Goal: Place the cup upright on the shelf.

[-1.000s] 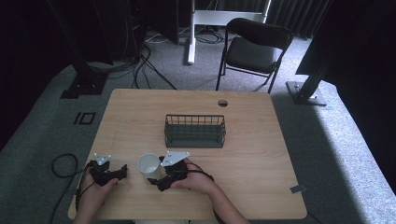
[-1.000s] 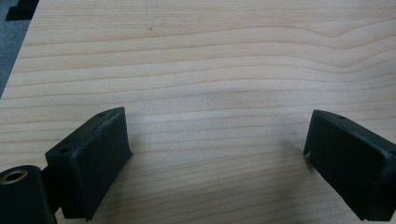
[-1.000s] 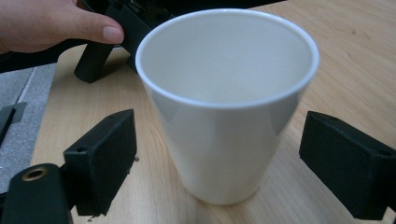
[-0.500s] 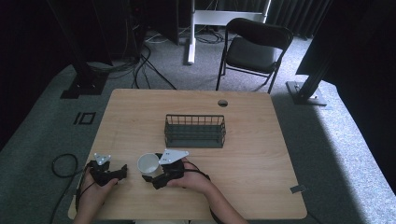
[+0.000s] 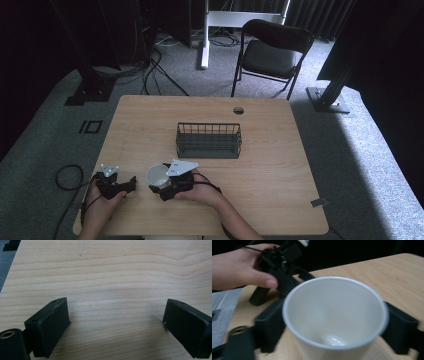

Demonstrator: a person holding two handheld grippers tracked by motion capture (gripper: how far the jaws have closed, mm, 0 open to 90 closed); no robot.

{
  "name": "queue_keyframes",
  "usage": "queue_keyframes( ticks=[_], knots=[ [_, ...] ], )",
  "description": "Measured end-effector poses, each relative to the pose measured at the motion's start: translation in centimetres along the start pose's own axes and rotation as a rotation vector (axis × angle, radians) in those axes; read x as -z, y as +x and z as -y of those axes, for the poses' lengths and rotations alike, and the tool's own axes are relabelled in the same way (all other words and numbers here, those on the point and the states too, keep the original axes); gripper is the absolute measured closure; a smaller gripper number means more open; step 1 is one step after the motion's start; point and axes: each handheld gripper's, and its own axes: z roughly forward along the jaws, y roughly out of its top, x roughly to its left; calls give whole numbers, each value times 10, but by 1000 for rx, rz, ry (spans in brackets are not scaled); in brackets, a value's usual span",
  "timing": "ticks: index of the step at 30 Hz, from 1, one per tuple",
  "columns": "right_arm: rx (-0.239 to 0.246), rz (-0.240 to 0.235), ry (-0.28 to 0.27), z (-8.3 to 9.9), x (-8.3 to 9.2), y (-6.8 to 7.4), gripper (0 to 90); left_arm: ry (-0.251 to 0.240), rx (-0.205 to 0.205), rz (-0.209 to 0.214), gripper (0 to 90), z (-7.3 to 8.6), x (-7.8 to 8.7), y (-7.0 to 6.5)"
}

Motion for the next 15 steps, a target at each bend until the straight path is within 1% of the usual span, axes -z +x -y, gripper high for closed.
queue_keyframes(
  ticks=[1, 2, 5, 7, 11, 15],
  knots=[
    [7, -3, 1, 0, 0, 1, 195, 0, 0, 0, 72, 0, 0, 0],
    [6, -10, 3, -1, 0, 1, 197, 1, 0, 0, 72, 0, 0, 0],
    [3, -9, 11, -2, 0, 1, 200, -2, 0, 0, 72, 0, 0, 0],
    [5, -2, 7, -3, 1, 0, 200, -2, 0, 0, 72, 0, 0, 0],
    [6, -4, 3, -8, 4, 0, 200, -2, 0, 0, 72, 0, 0, 0],
    [5, 10, -2, -15, 8, -1, 201, -1, 0, 0, 72, 0, 0, 0]
  ],
)
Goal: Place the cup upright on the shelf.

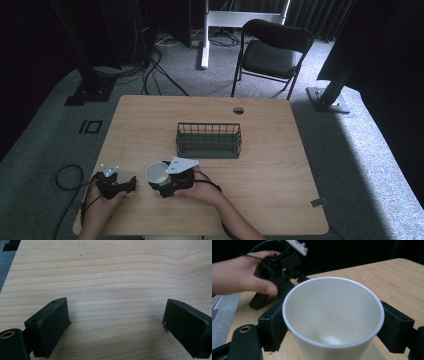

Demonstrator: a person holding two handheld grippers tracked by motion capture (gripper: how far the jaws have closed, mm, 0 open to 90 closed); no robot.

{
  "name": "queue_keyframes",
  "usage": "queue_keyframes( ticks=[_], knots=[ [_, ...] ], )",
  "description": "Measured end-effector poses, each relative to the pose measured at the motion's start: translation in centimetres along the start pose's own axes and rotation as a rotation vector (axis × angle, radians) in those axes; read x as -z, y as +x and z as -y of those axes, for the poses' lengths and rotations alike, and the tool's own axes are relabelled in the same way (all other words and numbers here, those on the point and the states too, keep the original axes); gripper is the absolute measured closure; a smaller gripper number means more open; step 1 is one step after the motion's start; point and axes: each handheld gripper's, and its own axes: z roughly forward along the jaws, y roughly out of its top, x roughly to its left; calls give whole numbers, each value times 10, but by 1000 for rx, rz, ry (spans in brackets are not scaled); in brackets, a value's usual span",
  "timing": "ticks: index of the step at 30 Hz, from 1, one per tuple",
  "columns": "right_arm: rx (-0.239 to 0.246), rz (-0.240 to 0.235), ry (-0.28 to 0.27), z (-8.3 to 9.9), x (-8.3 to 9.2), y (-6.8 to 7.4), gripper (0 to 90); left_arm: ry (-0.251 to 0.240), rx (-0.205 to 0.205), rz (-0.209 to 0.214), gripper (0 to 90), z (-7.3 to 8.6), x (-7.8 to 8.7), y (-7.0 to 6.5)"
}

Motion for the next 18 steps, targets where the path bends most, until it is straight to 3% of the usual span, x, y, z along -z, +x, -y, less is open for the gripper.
queue_keyframes(
  ticks=[18],
  knots=[
    [10, 36, -72, -35, 15, -6, 201, 0, 2, 0, 72, 0, 0, 0]
  ],
)
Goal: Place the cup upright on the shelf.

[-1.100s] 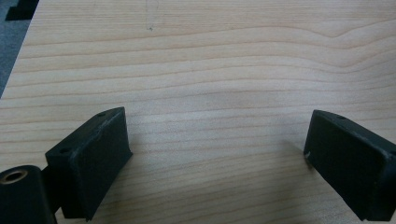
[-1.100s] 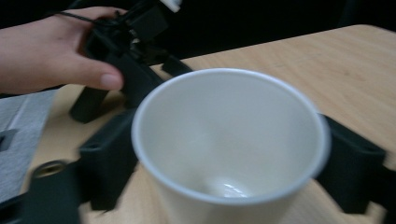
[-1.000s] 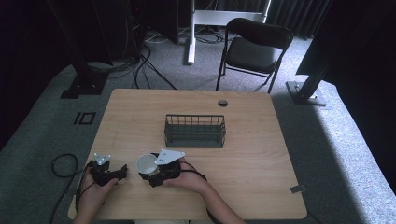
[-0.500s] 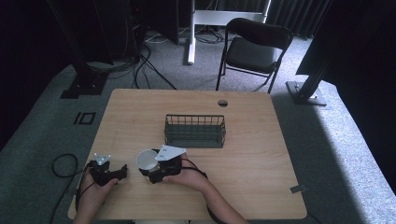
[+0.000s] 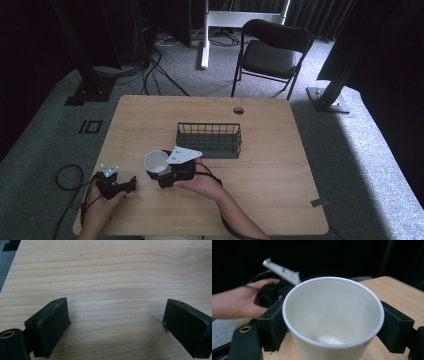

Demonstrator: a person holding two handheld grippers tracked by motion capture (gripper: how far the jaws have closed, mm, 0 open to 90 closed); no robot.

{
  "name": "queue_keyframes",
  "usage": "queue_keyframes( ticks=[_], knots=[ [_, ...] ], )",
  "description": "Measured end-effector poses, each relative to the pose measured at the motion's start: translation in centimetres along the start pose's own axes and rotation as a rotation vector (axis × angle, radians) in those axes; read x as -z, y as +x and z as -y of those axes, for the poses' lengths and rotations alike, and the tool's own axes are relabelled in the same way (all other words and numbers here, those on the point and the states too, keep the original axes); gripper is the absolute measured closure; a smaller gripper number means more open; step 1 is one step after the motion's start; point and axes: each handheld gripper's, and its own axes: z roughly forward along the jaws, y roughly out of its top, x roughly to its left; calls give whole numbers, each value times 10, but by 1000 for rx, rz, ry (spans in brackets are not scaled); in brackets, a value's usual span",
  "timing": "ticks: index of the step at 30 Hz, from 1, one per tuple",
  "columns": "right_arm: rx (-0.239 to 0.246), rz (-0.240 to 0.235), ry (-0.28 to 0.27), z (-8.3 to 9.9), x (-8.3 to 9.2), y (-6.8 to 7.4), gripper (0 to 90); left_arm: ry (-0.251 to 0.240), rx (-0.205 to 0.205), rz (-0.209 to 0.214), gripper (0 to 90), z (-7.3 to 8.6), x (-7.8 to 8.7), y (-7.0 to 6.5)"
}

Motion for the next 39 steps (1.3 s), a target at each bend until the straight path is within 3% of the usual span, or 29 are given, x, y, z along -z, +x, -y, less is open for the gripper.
queue_keyframes(
  ticks=[8, 11, 16, 17, 22, 25, 27, 29, 30, 31, 32, 33, 34, 39],
  knots=[
    [5, 52, -64, -23, 12, -8, 202, 3, -1, 1, 72, 0, 0, 0],
    [8, 94, -104, -35, 19, -12, 202, 3, -1, 1, 72, 0, 0, 0],
    [-3, 124, -125, -43, 26, -18, 202, 2, -1, 1, 72, 0, 0, 0],
    [-4, 153, -135, -46, 30, -22, 202, 2, -1, 1, 72, 0, 0, 0],
    [-19, 201, -156, -50, 40, -30, 202, 3, 0, 1, 72, 0, 0, 0],
    [-30, 269, -179, -52, 51, -38, 203, 3, 0, 1, 73, 0, 0, 0],
    [-33, 283, -183, -52, 53, -40, 203, 2, 0, 1, 72, 0, 0, 0],
    [-45, 343, -186, -52, 62, -50, 203, 3, 0, 1, 72, 0, 0, 0],
    [-45, 343, -186, -52, 62, -50, 203, 3, 0, 1, 72, 0, 0, 0],
    [-38, 381, -175, -51, 67, -55, 203, 3, 0, 1, 72, 0, 0, 0],
    [-38, 381, -175, -51, 67, -55, 203, 3, 0, 1, 72, 0, 0, 0],
    [-41, 422, -168, -49, 71, -61, 203, 2, -1, 1, 72, 0, 0, 0],
    [-41, 422, -168, -49, 71, -61, 203, 2, -1, 1, 72, 0, 0, 0],
    [-55, 519, -136, -41, 81, -79, 203, 2, 0, 1, 72, 0, 0, 0]
  ],
)
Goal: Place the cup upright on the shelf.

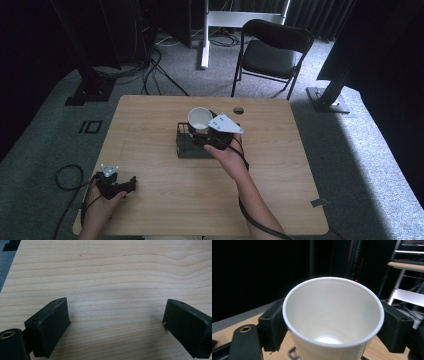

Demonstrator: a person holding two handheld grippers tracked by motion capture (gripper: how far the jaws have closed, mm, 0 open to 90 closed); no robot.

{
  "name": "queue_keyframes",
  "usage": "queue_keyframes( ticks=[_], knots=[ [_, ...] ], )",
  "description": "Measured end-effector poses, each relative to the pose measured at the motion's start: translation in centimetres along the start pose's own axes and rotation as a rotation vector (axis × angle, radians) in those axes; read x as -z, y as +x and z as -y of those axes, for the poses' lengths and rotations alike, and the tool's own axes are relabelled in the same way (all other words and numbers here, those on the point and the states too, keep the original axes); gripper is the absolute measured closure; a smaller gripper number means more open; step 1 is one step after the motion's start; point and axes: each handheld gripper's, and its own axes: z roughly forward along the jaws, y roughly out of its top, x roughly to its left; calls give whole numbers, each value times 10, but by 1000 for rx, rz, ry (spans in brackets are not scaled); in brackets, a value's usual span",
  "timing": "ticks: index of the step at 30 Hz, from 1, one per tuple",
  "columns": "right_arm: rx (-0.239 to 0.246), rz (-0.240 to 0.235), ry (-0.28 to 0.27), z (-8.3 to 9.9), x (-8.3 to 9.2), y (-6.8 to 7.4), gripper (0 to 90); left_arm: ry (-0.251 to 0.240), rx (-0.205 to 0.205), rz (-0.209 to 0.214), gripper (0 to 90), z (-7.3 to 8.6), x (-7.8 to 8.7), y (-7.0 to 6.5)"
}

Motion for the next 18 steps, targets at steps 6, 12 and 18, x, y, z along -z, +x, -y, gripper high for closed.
queue_keyframes(
  ticks=[6, 12, 18],
  knots=[
    [6, 73, 31, 10, -2, -15, 203, -3, 0, -1, 72, 0, 0, 0],
    [-31, 126, 76, 24, -7, -28, 203, -2, 1, -1, 72, 0, 0, 0],
    [-47, 151, 108, 35, -11, -35, 203, -2, -1, -1, 72, 0, 0, 0]
  ],
)
